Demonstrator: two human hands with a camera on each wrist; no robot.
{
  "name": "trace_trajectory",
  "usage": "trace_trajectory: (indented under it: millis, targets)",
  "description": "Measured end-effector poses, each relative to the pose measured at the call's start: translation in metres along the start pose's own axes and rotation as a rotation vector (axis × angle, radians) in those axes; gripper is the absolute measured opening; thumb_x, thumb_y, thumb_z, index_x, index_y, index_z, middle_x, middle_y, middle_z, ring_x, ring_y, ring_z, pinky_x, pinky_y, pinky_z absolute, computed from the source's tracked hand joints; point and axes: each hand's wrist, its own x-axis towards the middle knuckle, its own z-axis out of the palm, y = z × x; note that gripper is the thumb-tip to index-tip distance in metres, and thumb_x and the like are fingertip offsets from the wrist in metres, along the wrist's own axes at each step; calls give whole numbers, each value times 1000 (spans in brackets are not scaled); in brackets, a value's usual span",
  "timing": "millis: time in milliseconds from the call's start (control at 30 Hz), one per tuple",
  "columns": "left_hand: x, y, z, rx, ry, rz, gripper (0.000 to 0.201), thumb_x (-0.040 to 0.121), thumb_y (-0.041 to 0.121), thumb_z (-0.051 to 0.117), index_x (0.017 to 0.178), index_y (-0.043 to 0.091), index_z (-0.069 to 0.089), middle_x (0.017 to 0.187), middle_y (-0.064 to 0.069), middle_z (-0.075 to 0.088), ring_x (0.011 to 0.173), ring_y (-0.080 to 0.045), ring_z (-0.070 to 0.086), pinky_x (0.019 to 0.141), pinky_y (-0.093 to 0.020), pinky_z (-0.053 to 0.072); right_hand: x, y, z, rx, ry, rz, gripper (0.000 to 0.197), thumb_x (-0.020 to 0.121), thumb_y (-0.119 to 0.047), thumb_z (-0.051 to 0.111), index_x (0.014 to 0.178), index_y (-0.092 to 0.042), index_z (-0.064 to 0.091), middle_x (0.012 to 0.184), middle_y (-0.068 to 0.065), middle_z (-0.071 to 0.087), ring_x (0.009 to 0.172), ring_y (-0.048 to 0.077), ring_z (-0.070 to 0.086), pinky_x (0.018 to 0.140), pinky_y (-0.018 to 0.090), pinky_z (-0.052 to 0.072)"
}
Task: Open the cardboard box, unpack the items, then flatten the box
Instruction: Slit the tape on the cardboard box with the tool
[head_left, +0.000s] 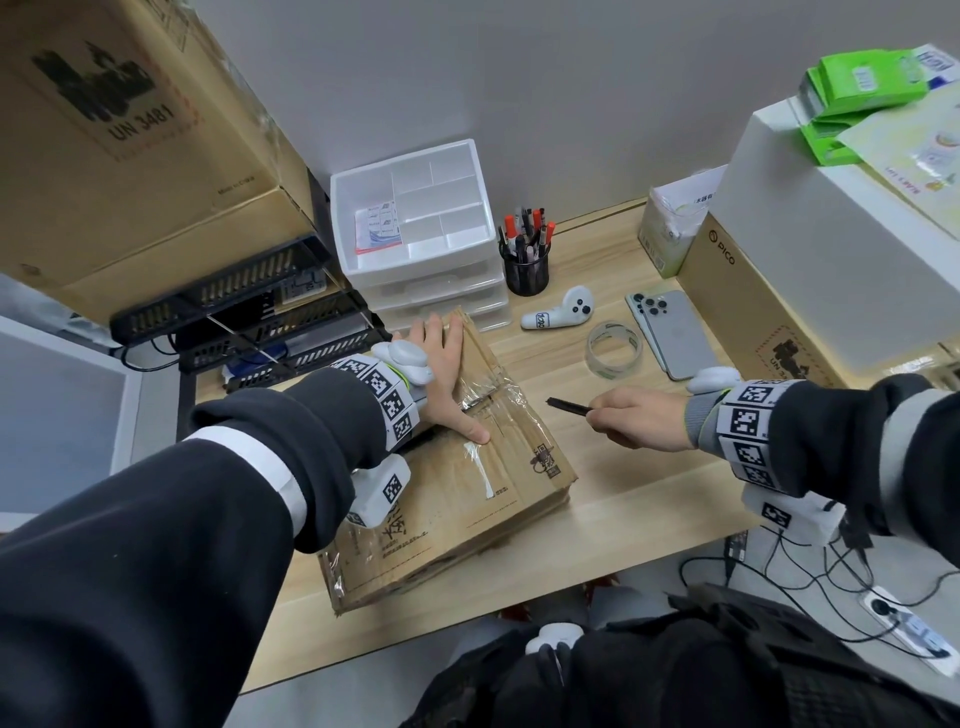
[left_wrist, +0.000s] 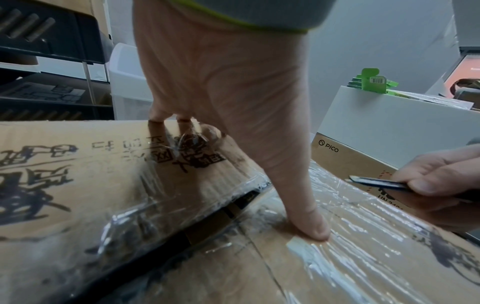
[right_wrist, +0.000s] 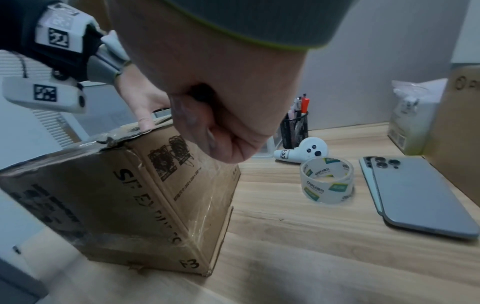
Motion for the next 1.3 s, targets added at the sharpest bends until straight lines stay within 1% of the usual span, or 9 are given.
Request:
trace_trajectory:
  millis: [167, 267, 433, 533, 700, 767, 933, 1167, 1300]
  targets:
    - [-2, 0, -1, 4, -11, 10, 168, 24, 106, 44, 155, 8, 6, 144, -16, 30, 127, -33, 38, 106, -49, 40, 10, 4, 0, 84, 63, 32, 29, 99, -23, 42, 72, -14, 51, 60, 0, 51, 56, 17, 42, 56, 27, 36]
    - [-3, 1, -1, 1, -14, 13, 167, 25, 105, 45, 156, 10, 6, 144, -15, 31, 126, -32, 38, 106, -49, 39, 23, 14, 3, 85, 72, 63, 25, 100, -21, 42, 83, -14, 60, 68, 0, 54, 62, 18, 46, 60, 28, 39]
    - [-4, 2, 0, -11, -27, 6, 168, 26, 104, 47, 157, 11, 2, 147, -15, 29, 131, -33, 35, 108, -50, 37, 48, 29, 9, 57, 179, 107, 25, 102, -27, 46, 108, -17, 67, 72, -12, 47, 62, 7, 44, 56, 23, 34]
    - [-5, 3, 1, -15, -24, 3, 167, 26, 103, 48, 157, 11, 2, 148, -16, 28, 132, -34, 34, 108, -50, 37, 66, 41, 14, 30, 257, 163, 28, 101, -25, 50, 115, -9, 69, 74, -2, 57, 68, 15, 52, 59, 26, 38]
    - [-5, 4, 1, -10, -4, 1, 167, 27, 102, 51, 157, 8, 3, 145, -16, 31, 128, -33, 37, 106, -50, 39, 88, 57, 25, -53, 264, 282, 29, 102, -13, 45, 123, -3, 63, 112, 19, 67, 95, 30, 59, 77, 28, 40]
    - [-5, 5, 1, -12, -4, -2, 167, 27, 101, 52, 157, 8, 3, 147, -17, 29, 130, -34, 35, 108, -50, 36, 97, 66, 31, -58, 258, 295, 29, 101, -11, 44, 122, -2, 63, 115, 20, 67, 103, 34, 62, 78, 28, 40]
    - [-1, 3, 0, -4, -12, -5, 169, 26, 103, 49, 157, 7, 1, 147, -17, 29, 131, -35, 35, 109, -52, 35, 118, 80, 46, -9, 254, 267, 27, 99, -12, 49, 119, -5, 65, 112, 17, 68, 99, 32, 61, 81, 29, 44]
    - [1, 2, 0, -15, 0, 5, 170, 27, 103, 49, 157, 5, 1, 150, -19, 26, 136, -37, 31, 113, -51, 32, 131, 87, 56, 53, 392, 346, 8, 87, -9, 63, 90, -16, 63, 105, 14, 69, 98, 33, 62, 86, 32, 49]
    - [0, 1, 4, -32, 24, -3, 171, 23, 106, 45, 156, 4, 7, 145, -18, 32, 127, -36, 39, 106, -52, 38, 134, 86, 58, -14, 370, 357, 9, 86, -10, 66, 95, -12, 64, 108, 14, 68, 102, 33, 61, 88, 32, 49]
